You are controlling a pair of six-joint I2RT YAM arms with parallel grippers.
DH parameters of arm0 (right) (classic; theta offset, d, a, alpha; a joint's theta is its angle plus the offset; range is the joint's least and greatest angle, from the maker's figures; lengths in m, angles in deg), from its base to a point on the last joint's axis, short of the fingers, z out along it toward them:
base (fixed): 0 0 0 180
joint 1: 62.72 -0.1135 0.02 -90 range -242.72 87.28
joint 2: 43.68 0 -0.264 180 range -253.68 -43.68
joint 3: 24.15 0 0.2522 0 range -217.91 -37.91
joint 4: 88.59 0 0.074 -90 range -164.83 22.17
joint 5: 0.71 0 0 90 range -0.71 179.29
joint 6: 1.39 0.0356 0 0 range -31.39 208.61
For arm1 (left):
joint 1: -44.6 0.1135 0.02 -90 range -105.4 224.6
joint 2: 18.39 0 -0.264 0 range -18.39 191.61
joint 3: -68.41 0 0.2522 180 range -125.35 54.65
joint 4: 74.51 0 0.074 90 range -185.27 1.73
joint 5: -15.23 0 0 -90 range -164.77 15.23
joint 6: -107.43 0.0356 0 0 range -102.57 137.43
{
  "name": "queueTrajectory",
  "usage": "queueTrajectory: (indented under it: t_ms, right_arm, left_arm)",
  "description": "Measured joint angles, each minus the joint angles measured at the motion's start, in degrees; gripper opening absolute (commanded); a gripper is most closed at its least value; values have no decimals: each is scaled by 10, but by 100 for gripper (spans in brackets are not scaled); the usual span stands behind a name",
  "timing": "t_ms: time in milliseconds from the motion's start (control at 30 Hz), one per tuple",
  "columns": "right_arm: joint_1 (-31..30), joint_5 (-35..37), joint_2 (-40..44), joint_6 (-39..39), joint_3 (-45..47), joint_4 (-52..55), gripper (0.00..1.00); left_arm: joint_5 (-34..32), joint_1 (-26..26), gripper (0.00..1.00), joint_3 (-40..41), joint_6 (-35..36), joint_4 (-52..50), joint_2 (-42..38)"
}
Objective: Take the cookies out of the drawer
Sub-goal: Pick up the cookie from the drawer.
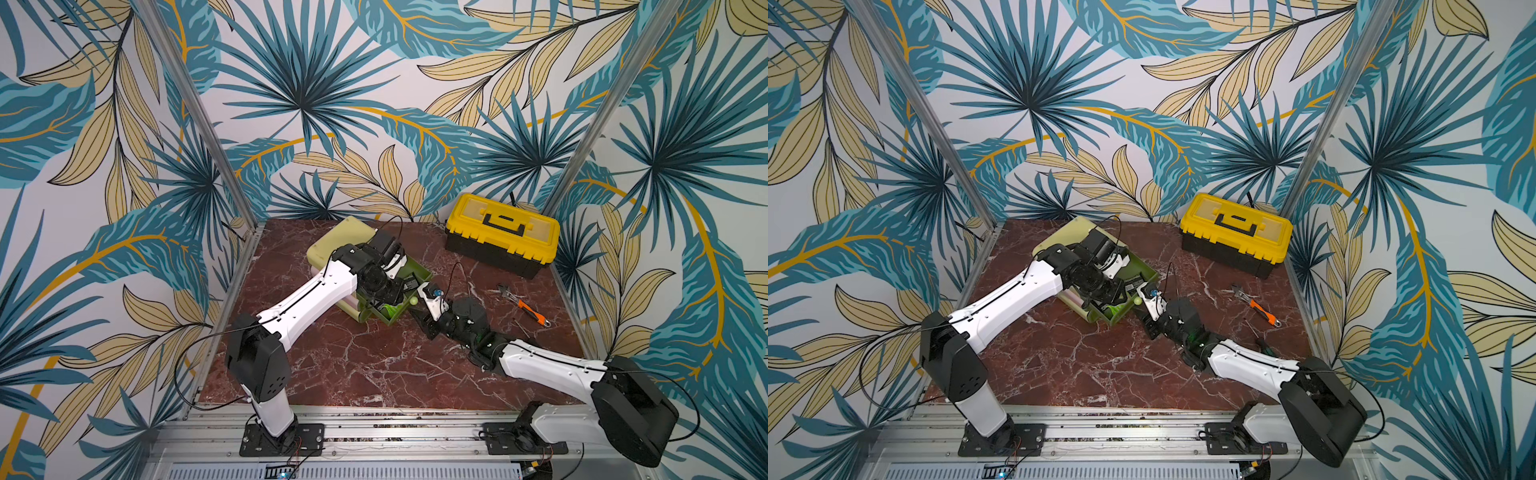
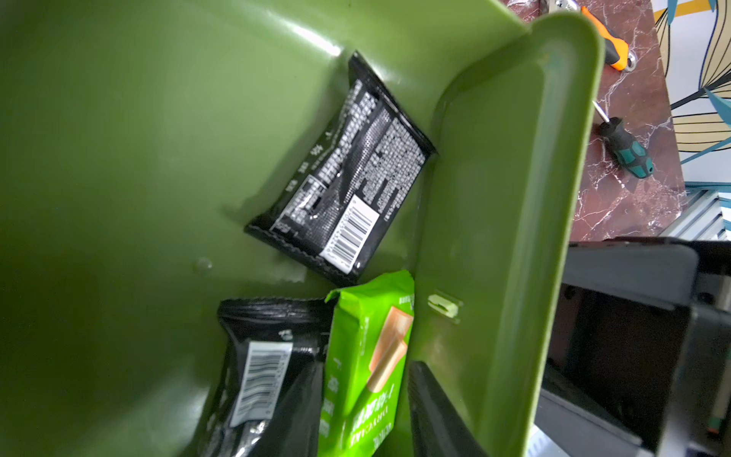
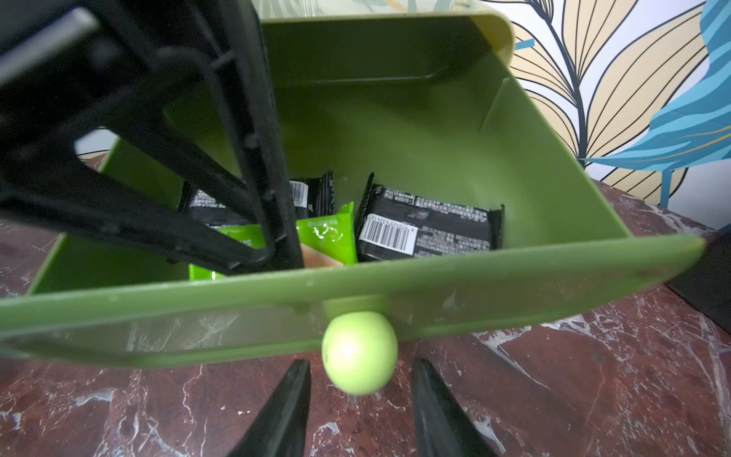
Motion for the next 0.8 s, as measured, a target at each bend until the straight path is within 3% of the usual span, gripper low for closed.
queueTrajectory:
  t_ms: [800]
  right_arm:
    - [0,-9,-13,3,-6,-25,32]
  left_arm:
    - [35,14,39,-14,-2,-17,15]
